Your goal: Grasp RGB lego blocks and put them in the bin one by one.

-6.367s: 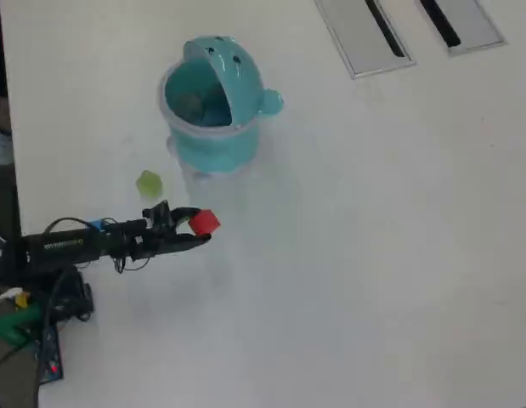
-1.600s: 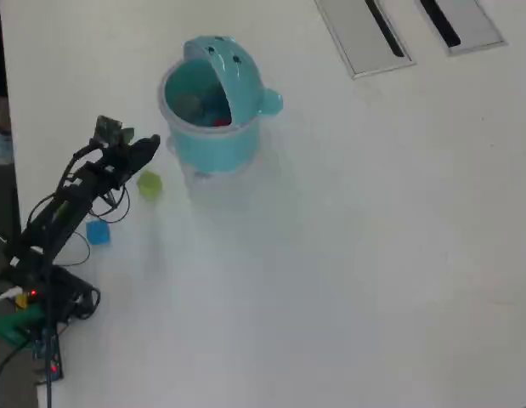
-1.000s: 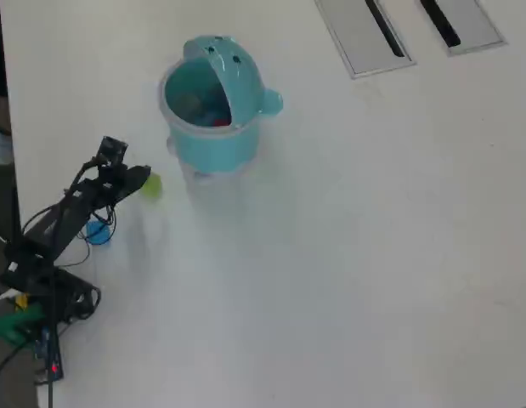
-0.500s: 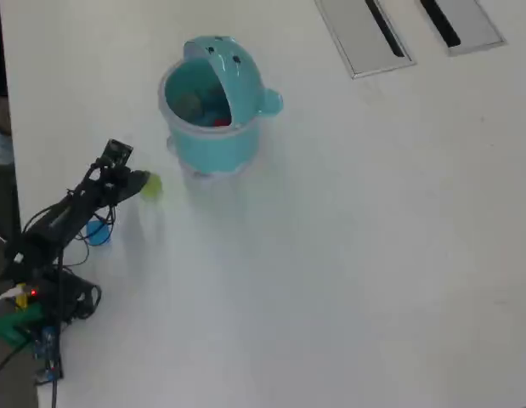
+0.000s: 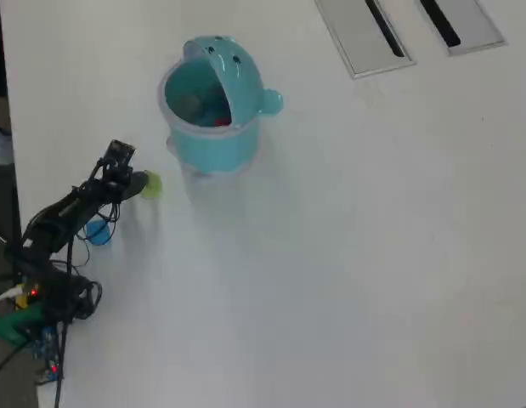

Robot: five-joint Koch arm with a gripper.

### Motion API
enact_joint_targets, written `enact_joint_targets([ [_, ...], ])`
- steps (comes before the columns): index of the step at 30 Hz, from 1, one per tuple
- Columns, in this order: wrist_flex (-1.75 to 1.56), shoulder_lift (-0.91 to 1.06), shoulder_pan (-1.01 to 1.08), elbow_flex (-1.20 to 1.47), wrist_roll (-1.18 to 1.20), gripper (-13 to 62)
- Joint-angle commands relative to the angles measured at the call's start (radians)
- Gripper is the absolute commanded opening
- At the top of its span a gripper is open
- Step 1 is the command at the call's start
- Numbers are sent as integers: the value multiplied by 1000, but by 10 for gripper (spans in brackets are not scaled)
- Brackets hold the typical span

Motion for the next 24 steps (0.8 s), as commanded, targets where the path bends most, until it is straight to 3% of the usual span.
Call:
enact_joint_targets([
  [1, -64, -3, 3, -75, -9, 298],
  [24, -118, -115, 107, -101, -80, 297],
])
